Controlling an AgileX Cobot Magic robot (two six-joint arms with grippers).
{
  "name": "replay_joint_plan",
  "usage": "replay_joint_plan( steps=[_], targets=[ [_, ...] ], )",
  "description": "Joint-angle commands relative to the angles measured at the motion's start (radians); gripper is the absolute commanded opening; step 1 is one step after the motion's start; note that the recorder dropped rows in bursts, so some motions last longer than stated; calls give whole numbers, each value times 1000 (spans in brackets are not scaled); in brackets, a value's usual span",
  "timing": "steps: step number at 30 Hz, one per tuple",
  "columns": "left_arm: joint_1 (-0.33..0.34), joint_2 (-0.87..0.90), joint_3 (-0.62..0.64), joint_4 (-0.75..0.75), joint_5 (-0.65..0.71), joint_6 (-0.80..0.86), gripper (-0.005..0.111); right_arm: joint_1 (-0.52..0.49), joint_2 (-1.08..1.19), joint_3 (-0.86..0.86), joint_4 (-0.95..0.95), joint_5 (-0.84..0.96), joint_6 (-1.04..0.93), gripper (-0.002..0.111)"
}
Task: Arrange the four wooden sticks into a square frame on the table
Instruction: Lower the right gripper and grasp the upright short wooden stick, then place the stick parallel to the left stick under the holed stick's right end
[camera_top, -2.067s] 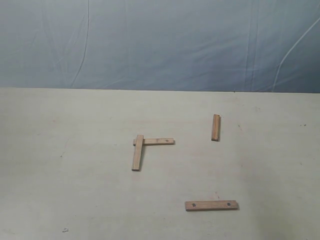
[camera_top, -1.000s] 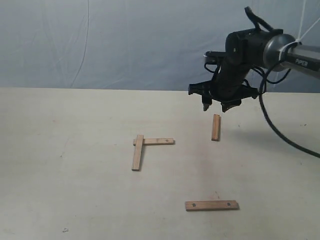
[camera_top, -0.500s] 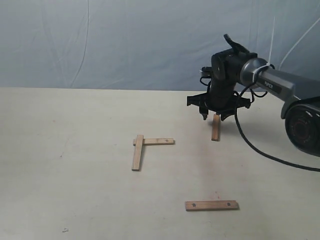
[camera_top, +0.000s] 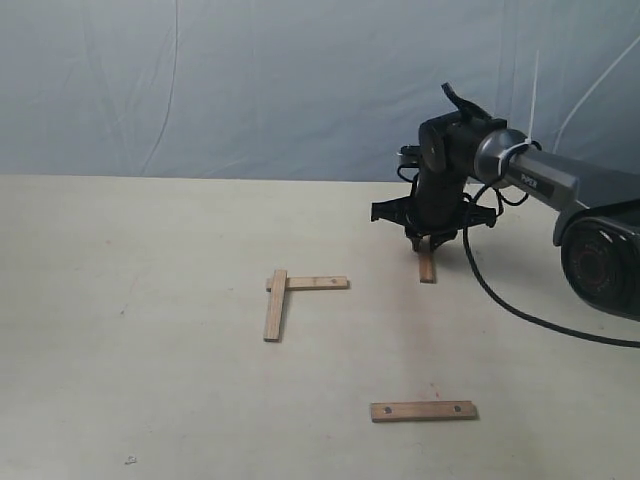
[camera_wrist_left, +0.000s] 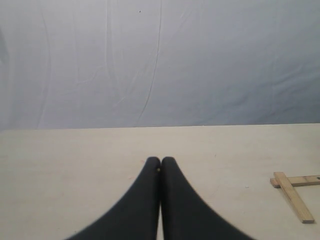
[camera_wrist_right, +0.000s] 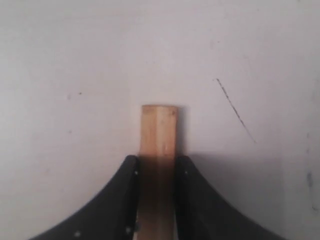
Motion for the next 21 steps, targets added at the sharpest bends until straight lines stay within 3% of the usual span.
replay_joint_plan(
  steps=[1,10,21],
  targets=[
    [-8,-7,4,-4,-1,-3,0,-6,-8,1,-8,35,1,0],
    [-8,-7,4,-4,-1,-3,0,20,-140,1,54,100,-15,0],
    [-8,-7,4,-4,-1,-3,0,267,-179,23,-4,207,44,0]
  ],
)
